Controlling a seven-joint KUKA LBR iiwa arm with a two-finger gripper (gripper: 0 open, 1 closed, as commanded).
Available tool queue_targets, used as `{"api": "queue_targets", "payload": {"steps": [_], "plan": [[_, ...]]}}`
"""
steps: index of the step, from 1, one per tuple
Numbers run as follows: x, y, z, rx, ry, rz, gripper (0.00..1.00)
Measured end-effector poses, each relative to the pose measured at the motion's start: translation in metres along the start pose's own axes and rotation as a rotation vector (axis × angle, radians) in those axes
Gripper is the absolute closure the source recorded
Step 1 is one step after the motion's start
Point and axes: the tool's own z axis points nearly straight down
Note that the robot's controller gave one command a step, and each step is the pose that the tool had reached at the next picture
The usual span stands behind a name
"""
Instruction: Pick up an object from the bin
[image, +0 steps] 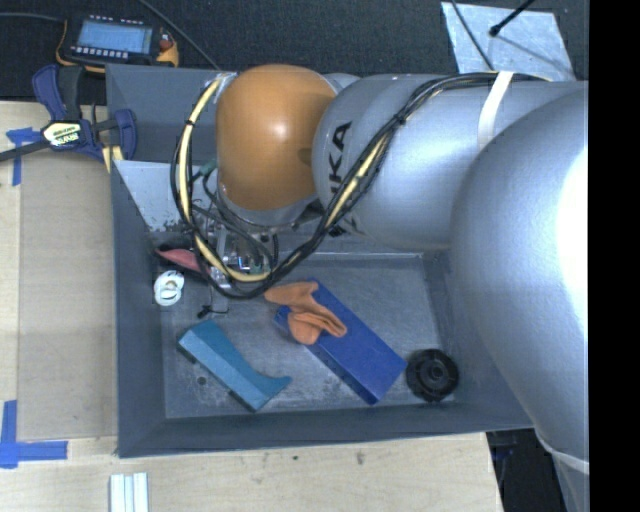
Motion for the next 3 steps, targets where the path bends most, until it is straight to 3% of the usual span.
{"api": "queue_targets", "payload": {"steps": [1, 2, 3], "plan": [[-0.002, -0.001, -0.006, -0.002, -0.008, 0.004, 0.00], [-0.023, 0.004, 0.055, -0.004, -0.013, 0.094, 0.00], [-0.030, -0.002, 0.104, -0.002, -0.008, 0.264, 0.00]]}}
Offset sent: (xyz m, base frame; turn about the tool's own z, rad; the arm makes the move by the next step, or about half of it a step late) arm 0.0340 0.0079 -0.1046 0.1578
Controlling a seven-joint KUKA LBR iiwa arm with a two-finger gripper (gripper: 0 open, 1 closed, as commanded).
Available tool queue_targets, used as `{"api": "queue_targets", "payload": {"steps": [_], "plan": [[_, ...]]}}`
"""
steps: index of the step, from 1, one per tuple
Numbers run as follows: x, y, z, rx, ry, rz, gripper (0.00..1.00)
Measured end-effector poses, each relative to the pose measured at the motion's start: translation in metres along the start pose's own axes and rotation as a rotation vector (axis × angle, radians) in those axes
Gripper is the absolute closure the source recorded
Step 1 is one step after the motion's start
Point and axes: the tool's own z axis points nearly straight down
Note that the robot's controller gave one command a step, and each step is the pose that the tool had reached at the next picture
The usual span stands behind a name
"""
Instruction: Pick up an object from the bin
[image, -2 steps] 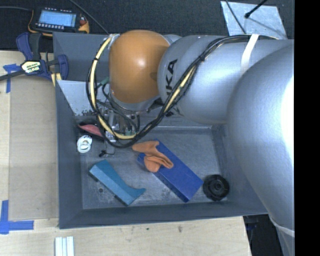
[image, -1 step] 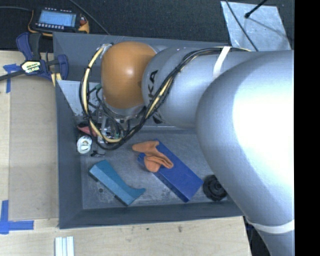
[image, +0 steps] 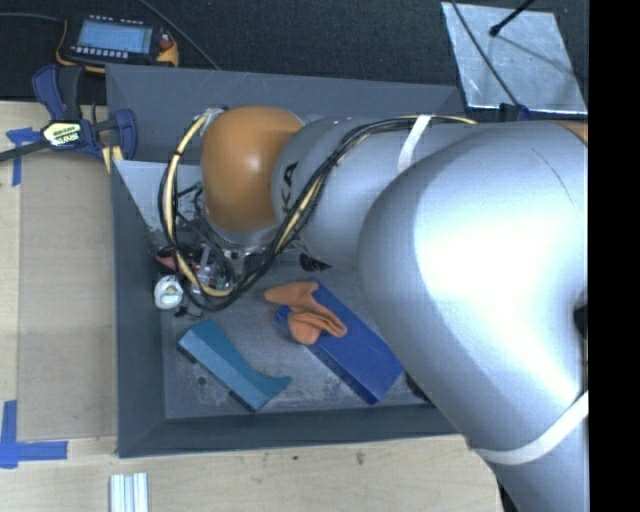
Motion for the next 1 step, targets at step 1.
{"api": "queue_targets", "payload": {"steps": [1], "plan": [[0.0058, 0.0198, -0.0494, -0.004, -0.004, 0.077, 0.00]]}}
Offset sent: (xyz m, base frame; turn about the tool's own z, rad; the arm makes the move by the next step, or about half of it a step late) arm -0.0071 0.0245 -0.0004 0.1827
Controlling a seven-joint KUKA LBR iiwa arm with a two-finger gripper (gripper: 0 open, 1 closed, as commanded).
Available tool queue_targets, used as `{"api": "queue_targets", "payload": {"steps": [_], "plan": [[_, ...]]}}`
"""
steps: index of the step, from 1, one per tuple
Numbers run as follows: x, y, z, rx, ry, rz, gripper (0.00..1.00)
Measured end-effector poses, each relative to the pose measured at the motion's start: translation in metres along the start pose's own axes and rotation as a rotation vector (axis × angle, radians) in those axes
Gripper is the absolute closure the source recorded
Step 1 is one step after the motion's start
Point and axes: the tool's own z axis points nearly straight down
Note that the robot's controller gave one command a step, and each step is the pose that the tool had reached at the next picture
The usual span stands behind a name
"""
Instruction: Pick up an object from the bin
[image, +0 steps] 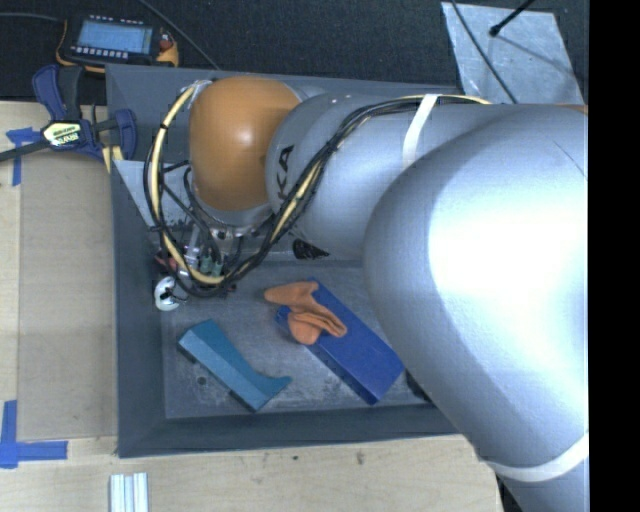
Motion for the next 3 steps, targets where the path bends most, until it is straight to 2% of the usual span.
{"api": "queue_targets", "payload": {"steps": [1, 2, 3], "plan": [[0.006, 0.001, 0.049, 0.005, 0.004, 0.103, 0.00], [-0.004, -0.003, 0.047, 0.004, 0.004, 0.066, 1.00], [-0.004, -0.003, 0.047, 0.004, 0.004, 0.067, 1.00]]}}
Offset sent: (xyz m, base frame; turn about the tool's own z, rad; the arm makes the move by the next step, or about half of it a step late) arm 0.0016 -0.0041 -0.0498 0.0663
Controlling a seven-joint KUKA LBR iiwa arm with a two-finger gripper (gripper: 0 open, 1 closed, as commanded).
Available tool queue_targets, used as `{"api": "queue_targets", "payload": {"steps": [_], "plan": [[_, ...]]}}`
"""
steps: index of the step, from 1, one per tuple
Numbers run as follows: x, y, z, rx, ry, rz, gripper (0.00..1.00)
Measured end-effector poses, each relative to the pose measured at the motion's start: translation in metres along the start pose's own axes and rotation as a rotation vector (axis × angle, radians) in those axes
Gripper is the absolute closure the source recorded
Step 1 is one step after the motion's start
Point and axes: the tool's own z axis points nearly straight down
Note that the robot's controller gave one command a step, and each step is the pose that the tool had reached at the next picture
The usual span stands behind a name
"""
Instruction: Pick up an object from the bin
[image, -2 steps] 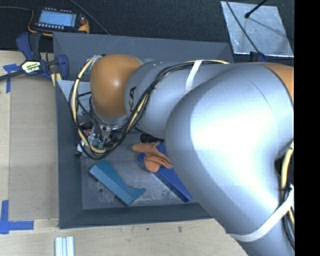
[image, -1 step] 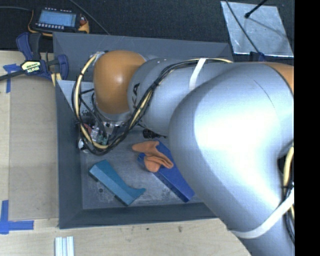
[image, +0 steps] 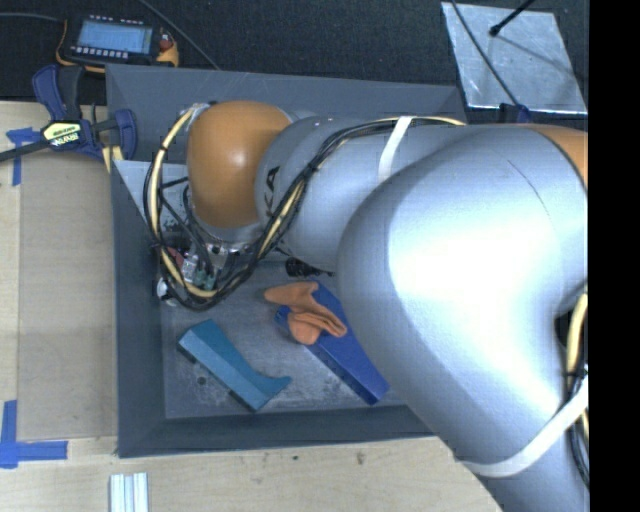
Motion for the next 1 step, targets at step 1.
{"api": "queue_targets", "payload": {"steps": [1], "plan": [[0.0010, -0.0010, -0.0040, 0.002, 0.002, 0.000, 1.00]]}}
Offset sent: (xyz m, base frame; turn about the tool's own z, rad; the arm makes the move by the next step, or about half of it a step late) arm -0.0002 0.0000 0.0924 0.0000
